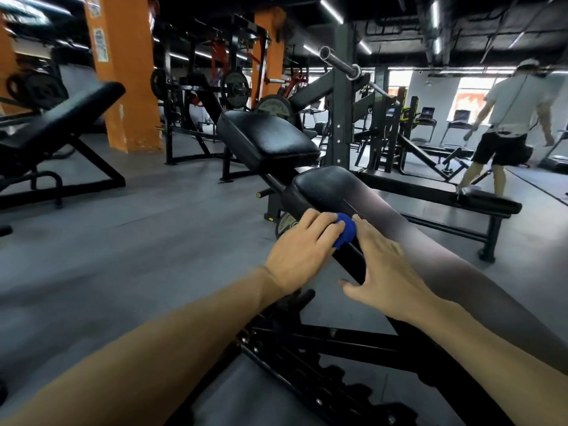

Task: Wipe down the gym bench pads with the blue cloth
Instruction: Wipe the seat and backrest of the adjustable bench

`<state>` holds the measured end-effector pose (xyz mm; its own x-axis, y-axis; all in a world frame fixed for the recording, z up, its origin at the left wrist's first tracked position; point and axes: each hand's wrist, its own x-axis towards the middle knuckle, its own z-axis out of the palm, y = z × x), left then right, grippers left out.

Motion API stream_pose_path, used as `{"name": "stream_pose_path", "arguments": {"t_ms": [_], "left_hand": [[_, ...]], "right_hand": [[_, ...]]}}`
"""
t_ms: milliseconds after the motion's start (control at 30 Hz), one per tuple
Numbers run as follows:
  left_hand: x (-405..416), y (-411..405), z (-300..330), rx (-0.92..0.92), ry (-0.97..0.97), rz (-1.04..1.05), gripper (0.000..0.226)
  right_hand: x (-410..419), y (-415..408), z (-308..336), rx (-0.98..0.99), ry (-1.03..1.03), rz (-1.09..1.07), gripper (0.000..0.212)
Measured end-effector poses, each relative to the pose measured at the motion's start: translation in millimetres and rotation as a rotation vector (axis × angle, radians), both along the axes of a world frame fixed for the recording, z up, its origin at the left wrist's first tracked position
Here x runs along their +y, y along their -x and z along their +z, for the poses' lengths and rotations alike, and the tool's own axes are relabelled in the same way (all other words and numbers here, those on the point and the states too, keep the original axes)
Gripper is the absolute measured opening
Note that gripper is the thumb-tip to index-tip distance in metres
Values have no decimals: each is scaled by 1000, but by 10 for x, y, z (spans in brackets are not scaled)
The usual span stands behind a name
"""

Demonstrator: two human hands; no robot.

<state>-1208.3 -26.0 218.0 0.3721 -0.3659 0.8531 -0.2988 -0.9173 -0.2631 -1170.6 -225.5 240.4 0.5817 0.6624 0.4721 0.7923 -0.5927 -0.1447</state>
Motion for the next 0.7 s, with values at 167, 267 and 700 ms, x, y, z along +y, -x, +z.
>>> {"name": "stream_pose_path", "arguments": {"t_ms": [167,267,700], "left_hand": [[248,-83,272,-23,404,-58,28],[299,-133,384,-92,797,-117,17],[544,-249,537,43,1012,-180,22]], "right_hand": [[332,-79,182,-49,29,39,110],[563,-84,307,-73,46,50,110],[947,-101,474,-106,35,-4,107]]}}
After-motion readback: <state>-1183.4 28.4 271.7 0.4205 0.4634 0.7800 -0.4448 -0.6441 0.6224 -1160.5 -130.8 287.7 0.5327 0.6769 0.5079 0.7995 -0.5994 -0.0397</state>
